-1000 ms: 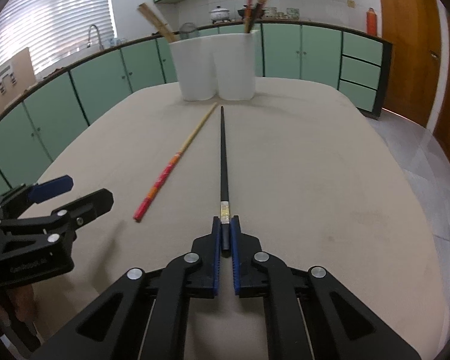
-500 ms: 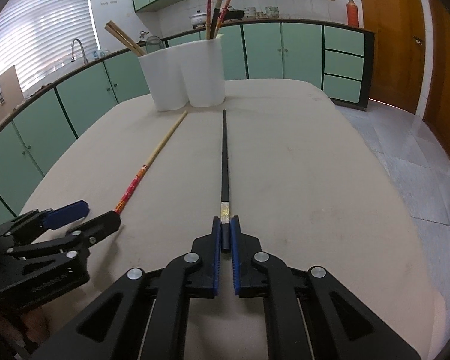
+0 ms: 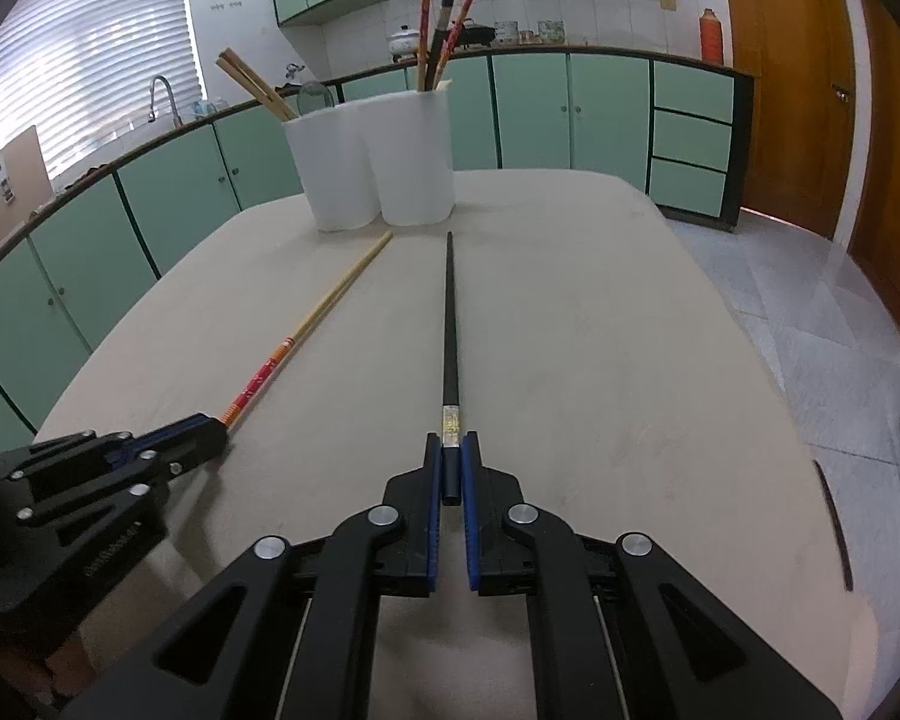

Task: Organize utensils
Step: 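Close the left gripper on the red-patterned chopstick while the right holds the black one, then carry both chopsticks over the white holder and lower them in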

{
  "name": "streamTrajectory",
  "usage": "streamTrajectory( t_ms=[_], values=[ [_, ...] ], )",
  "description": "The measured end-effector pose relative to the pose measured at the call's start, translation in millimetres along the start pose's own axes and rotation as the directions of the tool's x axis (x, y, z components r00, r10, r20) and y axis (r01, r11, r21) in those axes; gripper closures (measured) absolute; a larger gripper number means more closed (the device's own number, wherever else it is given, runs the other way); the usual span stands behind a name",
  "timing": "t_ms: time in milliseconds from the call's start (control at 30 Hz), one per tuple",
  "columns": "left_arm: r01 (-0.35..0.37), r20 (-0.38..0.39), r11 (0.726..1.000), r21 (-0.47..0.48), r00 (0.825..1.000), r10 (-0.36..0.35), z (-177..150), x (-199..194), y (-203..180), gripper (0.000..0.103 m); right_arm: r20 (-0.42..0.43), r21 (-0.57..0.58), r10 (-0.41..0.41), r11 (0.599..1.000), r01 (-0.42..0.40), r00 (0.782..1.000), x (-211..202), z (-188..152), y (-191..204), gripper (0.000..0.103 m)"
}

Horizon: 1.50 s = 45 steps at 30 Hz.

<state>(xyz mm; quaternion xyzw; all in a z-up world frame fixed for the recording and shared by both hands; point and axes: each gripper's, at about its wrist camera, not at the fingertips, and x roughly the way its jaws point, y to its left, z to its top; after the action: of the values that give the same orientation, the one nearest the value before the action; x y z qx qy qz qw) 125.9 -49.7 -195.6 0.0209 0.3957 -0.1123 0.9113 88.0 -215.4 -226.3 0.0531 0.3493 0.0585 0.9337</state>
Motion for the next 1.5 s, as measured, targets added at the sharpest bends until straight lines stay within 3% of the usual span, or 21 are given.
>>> streamTrajectory(
  t_ms=[267, 600, 1000, 1300, 1500],
  values=[
    [-0.025, 0.117, 0.998, 0.057, 0.993, 0.019, 25, -44, -4, 0.098, 0.074, -0.009, 0.01, 1.0, -0.01, 0.997, -26, 25, -8, 0.096],
    [-0.003, 0.283, 0.997, 0.073, 0.959, -0.018, 81, -99, 0, 0.098, 0.195, -0.072, 0.055, 0.997, -0.041, 0.979, -72, 85, -10, 0.097],
    [0.063, 0.334, 0.993, 0.096, 0.938, -0.092, 132, -122, -2, 0.098, 0.174, -0.095, 0.177, 0.982, -0.162, 0.969, -86, 161, -12, 0.097],
    [0.094, 0.342, 0.99, 0.101, 0.932, -0.123, 145, -131, 1, 0.098, 0.158, -0.138, 0.224, 0.969, -0.203, 0.962, -89, 182, -4, 0.097],
    [0.092, 0.38, 0.989, 0.115, 0.916, -0.13, 161, -140, 5, 0.098, 0.18, -0.162, 0.275, 0.955, -0.247, 0.944, -92, 208, 1, 0.097]
  ],
)
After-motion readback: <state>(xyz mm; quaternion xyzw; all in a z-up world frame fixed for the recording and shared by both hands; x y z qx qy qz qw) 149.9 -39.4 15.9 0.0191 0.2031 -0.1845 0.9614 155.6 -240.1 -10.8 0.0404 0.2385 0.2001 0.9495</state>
